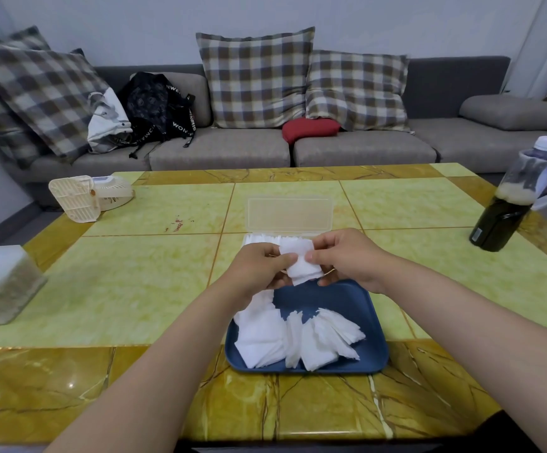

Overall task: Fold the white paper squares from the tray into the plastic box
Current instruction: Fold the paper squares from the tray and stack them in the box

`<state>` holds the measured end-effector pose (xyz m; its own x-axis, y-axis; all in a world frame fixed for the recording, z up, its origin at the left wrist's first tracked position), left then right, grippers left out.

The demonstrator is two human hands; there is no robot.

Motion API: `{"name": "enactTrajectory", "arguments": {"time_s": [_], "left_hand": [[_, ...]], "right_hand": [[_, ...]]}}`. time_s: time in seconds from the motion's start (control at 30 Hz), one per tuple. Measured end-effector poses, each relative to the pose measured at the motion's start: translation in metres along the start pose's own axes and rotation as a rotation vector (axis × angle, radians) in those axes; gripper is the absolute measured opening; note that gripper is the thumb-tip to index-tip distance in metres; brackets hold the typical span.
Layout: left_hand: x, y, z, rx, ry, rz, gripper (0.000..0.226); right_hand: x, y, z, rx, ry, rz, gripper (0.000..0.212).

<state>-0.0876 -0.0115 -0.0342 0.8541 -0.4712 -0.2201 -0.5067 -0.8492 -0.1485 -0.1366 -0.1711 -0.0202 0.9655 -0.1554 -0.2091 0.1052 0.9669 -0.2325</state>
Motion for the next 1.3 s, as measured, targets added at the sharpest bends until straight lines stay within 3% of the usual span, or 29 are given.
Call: {"name": "enactTrajectory", "arguments": {"time_s": [0.2, 0.3, 0.4, 0.53, 0.67, 0.8, 0.9, 1.07, 1.17, 1.3], "left_hand": [[-0.008, 0.001, 0.000, -0.062, 0.027, 0.016, 0.015], [-0.010, -0.007, 0.002, 0.040, 0.042, -0.066, 0.016], [-0.015, -0.009, 0.007, 0.161, -0.008, -0.029, 0.015], [-0.023, -0.007, 0.009, 0.173, -0.027, -0.018, 0.015], [-0.025, -0.004, 0.004, 0.154, 0.019, -0.078, 0.018], [-0.024, 0.000, 0.002, 0.147, 0.031, -0.087, 0.019], [-0.020, 0.002, 0.005, 0.127, 0.020, -0.083, 0.020], [-0.009, -0.006, 0.005, 0.055, 0.030, -0.191, 0.021], [-0.004, -0.010, 0.005, 0.044, 0.035, -0.230, 0.020], [0.001, -0.014, 0.002, 0.085, 0.075, -0.273, 0.023]], "right_hand": [[-0.003, 0.004, 0.006, -0.035, -0.027, -0.029, 0.007], [-0.007, -0.001, 0.008, -0.345, -0.048, -0.017, 0.018], [-0.015, -0.007, 0.007, -0.689, -0.063, 0.088, 0.011], [-0.037, -0.007, -0.008, -0.901, 0.067, 0.241, 0.018], [-0.051, -0.002, -0.017, -0.946, 0.133, 0.285, 0.044], [-0.056, -0.003, -0.021, -0.986, 0.143, 0.313, 0.022], [-0.053, -0.007, -0.023, -0.928, 0.148, 0.268, 0.020], [-0.038, -0.020, -0.013, -0.644, 0.080, 0.057, 0.020], [-0.033, -0.022, -0.010, -0.488, 0.047, 0.020, 0.016], [-0.028, -0.014, -0.003, -0.825, -0.178, -0.068, 0.010]]}}
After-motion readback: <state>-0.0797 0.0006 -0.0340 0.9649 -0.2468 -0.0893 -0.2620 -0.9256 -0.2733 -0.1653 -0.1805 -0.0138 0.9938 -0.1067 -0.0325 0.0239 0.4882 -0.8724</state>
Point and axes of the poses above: each hand's wrist, its own x-axis towards the middle knuckle, its own y-axis out of the palm, z = x × y, the point moved 6 cm from there along x, towards the middle knuckle, and after that the axes turned 1 degree about z, right-handed, at the moved point
